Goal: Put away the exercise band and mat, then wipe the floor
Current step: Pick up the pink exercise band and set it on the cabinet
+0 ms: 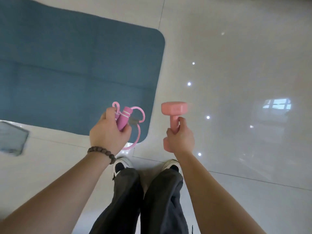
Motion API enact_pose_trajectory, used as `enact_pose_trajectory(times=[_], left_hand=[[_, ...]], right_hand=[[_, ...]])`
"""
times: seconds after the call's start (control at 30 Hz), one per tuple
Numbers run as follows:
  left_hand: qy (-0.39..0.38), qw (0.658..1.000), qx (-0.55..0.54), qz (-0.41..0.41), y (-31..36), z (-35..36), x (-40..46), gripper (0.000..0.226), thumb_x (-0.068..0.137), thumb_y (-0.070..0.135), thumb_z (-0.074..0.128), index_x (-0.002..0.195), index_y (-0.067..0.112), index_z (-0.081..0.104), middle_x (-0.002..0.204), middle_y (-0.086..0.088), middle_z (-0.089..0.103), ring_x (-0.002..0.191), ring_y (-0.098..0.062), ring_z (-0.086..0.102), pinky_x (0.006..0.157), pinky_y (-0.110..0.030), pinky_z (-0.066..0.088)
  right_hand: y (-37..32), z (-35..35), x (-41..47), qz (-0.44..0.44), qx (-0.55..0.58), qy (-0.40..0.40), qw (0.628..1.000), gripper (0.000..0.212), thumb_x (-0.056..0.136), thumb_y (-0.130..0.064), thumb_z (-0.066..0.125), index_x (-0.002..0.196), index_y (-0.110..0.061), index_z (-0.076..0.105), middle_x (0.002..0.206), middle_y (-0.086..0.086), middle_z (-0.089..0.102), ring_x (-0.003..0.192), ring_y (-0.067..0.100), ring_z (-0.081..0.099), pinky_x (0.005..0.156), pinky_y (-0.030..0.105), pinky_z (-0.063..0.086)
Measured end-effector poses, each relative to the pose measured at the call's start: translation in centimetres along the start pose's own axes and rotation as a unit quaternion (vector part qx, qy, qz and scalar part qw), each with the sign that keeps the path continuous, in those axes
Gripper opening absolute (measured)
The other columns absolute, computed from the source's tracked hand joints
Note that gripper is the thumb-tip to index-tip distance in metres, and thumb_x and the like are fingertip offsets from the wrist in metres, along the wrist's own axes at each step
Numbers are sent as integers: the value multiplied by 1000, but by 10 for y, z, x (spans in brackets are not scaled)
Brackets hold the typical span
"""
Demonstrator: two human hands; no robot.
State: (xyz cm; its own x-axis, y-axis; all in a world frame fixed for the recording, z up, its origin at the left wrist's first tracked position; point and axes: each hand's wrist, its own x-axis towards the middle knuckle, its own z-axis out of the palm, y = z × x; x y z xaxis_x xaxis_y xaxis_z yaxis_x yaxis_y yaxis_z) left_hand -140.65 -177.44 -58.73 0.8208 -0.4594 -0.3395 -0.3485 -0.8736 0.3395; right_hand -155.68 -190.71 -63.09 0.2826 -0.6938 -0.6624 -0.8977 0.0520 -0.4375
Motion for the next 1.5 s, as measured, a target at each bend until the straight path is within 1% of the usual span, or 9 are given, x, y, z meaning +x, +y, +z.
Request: enact_pose_trajectory(times=[0.3,0.43,0.53,0.6,0.83,1.07,1.27,1.4,1.5], left_hand=[[22,998,-16,48,125,-209,-77,35,80,27,65,108,12,51,95,-6,61,71,-31,53,61,-31,36],[21,997,-39,66,175,-279,-106,34,80,29,62,107,13,50,94,-7,61,74,-32,56,62,-33,39],[27,996,-50,71,212,-313,-128,35,82,31,61,109,14,49,94,-5,60,73,-27,49,63,-32,39],[31,996,-58,65,229,-322,-135,34,83,32,61,110,15,49,94,-5,60,75,-26,50,63,-32,39],[28,991,-64,118,307,-330,-163,41,81,29,61,118,16,49,102,-6,61,87,-31,60,67,-32,43],[13,981,-65,182,388,-326,-155,38,81,32,60,115,20,48,97,-1,60,76,-24,57,65,-33,49],[8,971,-69,230,470,-315,-106,37,80,33,60,113,22,48,93,2,59,75,-21,57,63,-29,44],[5,968,-74,238,534,-308,-57,27,81,31,59,103,21,47,82,4,56,64,-13,52,55,-26,37],[0,970,-71,232,585,-307,-17,25,82,31,58,101,19,47,81,3,56,62,-13,52,52,-26,34]], right_hand=[[-89,-203,-184,-23,-3,25,999,28,82,-17,52,105,-28,41,75,-7,57,71,23,57,56,28,38],[-99,-276,-242,-26,-1,53,998,26,80,-16,52,102,-27,43,72,-9,55,64,17,55,49,23,34],[-95,-322,-275,-26,6,74,997,30,79,-15,52,106,-24,45,77,-5,57,69,22,56,54,27,38],[-90,-343,-285,-28,6,80,996,31,80,-14,52,109,-22,45,80,-2,59,72,26,56,57,29,39],[-60,-422,-299,-14,13,122,992,29,80,-16,54,108,-21,48,81,-1,59,72,24,55,58,29,37],[-51,-490,-283,3,24,175,984,24,79,-16,53,102,-24,48,72,-6,55,65,22,52,53,29,34],[-55,-541,-228,14,24,206,978,26,81,-19,54,105,-25,47,76,-3,56,69,24,54,59,31,38],[-66,-581,-169,20,42,211,976,25,80,-18,53,104,-23,47,74,-5,55,69,23,55,59,31,42],[-85,-618,-123,22,55,205,977,26,80,-17,54,105,-21,49,78,-3,57,71,25,55,60,31,41]])
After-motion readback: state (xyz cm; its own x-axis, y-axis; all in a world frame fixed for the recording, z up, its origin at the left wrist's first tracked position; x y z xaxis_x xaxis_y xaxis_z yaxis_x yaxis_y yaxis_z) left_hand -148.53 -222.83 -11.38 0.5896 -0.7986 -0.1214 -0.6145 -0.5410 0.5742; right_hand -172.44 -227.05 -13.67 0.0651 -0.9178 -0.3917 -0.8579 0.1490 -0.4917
